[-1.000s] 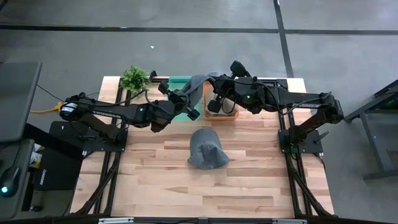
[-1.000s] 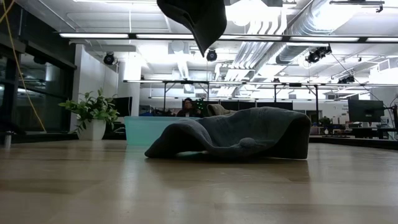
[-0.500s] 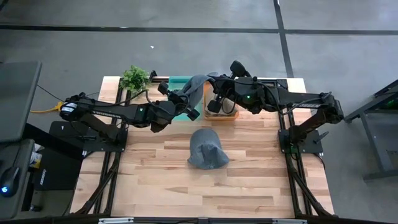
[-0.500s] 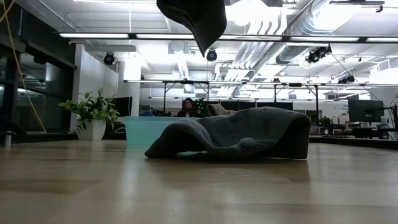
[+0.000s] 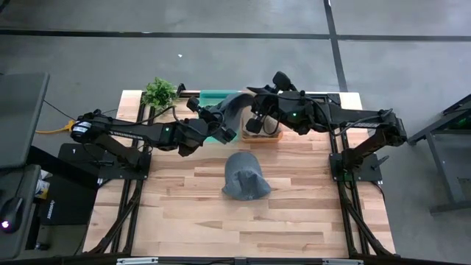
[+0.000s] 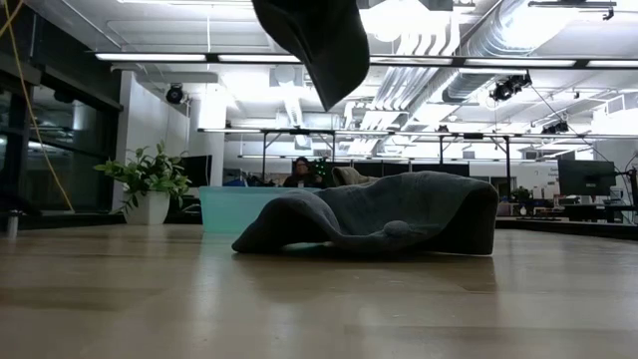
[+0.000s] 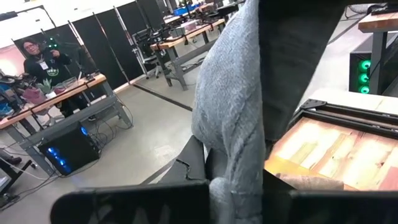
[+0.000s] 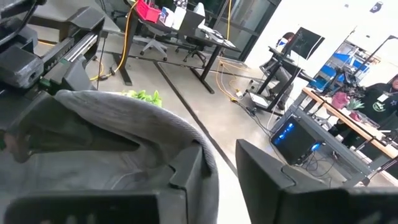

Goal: Pick & Place hat
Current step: Put the bottom blue cap into the green bin

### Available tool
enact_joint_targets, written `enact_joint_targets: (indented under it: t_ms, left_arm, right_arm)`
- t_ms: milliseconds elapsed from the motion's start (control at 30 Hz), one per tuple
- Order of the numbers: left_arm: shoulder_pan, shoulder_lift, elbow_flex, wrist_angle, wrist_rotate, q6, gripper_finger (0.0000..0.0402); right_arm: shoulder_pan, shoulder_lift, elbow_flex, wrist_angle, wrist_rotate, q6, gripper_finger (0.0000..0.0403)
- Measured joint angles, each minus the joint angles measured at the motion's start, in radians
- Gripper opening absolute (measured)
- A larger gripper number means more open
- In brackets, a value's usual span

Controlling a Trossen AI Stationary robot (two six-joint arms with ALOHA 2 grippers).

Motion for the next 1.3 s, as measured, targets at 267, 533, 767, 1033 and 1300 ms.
enact_joint_targets:
  t_ms: [267, 533, 767, 1033, 1300]
  left_arm:
    - [0.000, 0.000, 0.000, -0.029, -0.008, 0.002, 0.0000]
    - [0.000, -0.001, 0.000, -0.059, -0.007, 0.003, 0.0000]
    - [0.000, -0.001, 0.000, -0.053, 0.008, -0.020, 0.0000]
    - [0.001, -0.001, 0.000, -0.054, 0.010, -0.036, 0.0000]
    - [0.001, -0.001, 0.000, -0.079, -0.006, -0.040, 0.0000]
  right_arm:
    - [0.000, -0.035, 0.000, 0.007, 0.032, -0.001, 0.0133]
    - [0.000, -0.112, 0.003, 0.007, 0.044, 0.009, 0.0151]
    - [0.000, -0.117, 0.003, 0.009, -0.010, 0.034, 0.0152]
    - [0.000, -0.114, 0.001, 0.014, -0.053, 0.049, 0.0155]
    - [0.000, -0.114, 0.001, -0.004, -0.056, 0.057, 0.0155]
